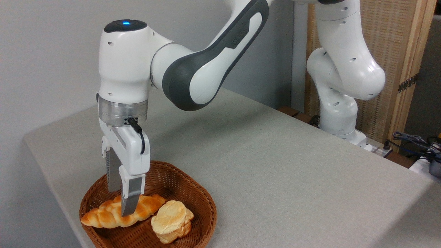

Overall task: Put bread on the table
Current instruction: 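Close the gripper around the braided bread roll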

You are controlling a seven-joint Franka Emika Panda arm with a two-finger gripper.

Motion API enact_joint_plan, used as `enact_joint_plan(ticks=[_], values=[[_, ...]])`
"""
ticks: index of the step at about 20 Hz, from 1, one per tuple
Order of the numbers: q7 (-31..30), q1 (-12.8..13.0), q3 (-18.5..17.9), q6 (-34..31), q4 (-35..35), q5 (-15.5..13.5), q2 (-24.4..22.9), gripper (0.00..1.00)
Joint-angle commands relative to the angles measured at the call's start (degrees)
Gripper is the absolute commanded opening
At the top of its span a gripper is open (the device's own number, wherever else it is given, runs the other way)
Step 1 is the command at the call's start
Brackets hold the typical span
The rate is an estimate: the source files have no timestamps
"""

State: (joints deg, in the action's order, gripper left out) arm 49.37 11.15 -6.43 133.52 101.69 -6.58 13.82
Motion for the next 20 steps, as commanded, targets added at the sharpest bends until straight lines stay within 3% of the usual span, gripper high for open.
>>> enact_joint_plan(ticks=[1, 18, 20], values=[[0.37, 0.02, 0.01, 1.39, 0.09, 0.25, 0.51, 1.0], [0.37, 0.1, 0.01, 4.82, 0.09, 0.69, 3.15, 1.0], [0.38, 0.1, 0.01, 4.82, 0.09, 0.78, 3.15, 0.96]])
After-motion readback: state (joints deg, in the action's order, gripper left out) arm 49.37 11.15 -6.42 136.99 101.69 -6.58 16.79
